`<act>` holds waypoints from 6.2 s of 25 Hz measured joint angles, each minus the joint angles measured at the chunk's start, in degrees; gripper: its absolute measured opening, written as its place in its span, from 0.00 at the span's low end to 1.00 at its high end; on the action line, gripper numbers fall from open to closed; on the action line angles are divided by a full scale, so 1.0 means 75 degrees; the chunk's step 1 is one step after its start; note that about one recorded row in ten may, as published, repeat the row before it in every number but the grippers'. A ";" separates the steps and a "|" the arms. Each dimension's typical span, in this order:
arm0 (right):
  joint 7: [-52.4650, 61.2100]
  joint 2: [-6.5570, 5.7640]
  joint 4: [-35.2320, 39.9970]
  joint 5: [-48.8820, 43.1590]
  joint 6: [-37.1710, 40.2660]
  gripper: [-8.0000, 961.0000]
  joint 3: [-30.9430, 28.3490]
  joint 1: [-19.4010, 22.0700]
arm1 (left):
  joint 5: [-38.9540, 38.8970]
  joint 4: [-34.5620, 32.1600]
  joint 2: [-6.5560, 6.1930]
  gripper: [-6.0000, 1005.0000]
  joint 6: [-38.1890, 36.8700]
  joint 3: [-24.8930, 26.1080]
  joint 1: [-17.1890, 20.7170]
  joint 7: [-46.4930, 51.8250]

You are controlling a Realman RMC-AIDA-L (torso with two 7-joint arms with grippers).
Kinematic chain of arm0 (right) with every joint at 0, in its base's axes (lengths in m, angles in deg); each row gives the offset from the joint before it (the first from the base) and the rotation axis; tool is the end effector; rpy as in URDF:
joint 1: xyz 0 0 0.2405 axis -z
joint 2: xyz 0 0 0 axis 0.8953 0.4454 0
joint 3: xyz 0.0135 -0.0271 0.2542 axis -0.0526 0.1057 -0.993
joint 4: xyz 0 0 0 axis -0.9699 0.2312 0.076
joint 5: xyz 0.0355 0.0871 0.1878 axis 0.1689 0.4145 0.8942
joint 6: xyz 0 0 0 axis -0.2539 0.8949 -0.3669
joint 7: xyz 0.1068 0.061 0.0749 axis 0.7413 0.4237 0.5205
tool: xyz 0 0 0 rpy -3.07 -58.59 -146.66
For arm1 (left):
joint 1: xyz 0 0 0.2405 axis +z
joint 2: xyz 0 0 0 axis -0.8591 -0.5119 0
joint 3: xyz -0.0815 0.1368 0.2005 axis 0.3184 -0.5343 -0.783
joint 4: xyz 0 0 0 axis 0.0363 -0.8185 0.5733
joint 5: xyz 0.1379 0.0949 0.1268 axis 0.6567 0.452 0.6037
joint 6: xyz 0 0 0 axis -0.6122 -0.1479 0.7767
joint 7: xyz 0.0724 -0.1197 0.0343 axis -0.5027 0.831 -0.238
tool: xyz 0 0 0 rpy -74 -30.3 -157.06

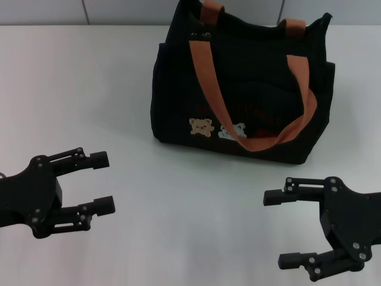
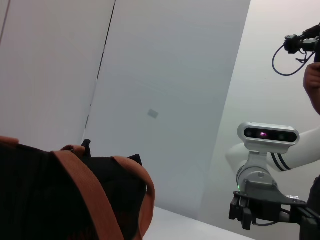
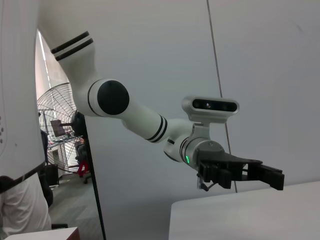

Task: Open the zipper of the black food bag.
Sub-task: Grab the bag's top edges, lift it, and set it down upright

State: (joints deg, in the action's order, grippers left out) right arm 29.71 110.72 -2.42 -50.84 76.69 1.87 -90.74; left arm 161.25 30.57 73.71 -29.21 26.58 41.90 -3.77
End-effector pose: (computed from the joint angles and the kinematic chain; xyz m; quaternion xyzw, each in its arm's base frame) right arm 0.2523 0.2430 -0.0032 0.9344 -0.0428 -0.3485 0.0596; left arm -0.3028 0.2273 0.0428 -0.9132 -0.1614 -0.3687 0.0643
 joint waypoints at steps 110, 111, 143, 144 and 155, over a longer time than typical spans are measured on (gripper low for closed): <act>-0.0115 0.0085 -0.0300 0.0037 -0.0785 0.86 -0.2103 0.0811 | -0.1824 -0.2026 0.0565 0.10 0.2516 0.0919 -0.0986 -0.0603; -0.0115 0.0064 -0.0421 0.0036 -0.0816 0.86 -0.2265 0.0812 | -0.1824 -0.2505 0.0573 0.10 0.2259 0.0845 -0.0982 -0.0437; -0.4290 0.0260 -0.3233 0.0048 -0.2626 0.86 -0.6088 0.1078 | -0.1999 -0.2385 0.0935 0.10 0.3070 -0.3478 -0.1449 -0.0911; -0.4632 0.0267 -0.3438 0.0049 -0.2752 0.86 -0.6095 0.1068 | -0.2048 -0.2365 0.0935 0.10 0.3084 -0.3498 -0.1445 -0.0932; -0.7276 0.0302 -0.5244 0.0000 -0.4010 0.86 -0.6397 0.0711 | -0.2210 -0.2262 0.0934 0.09 0.3041 -0.3525 -0.1397 -0.0977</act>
State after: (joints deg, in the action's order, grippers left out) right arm -24.86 112.99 -41.75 -50.85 46.61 -46.10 -85.40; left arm 144.68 13.61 80.71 -6.41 0.14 31.42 -11.09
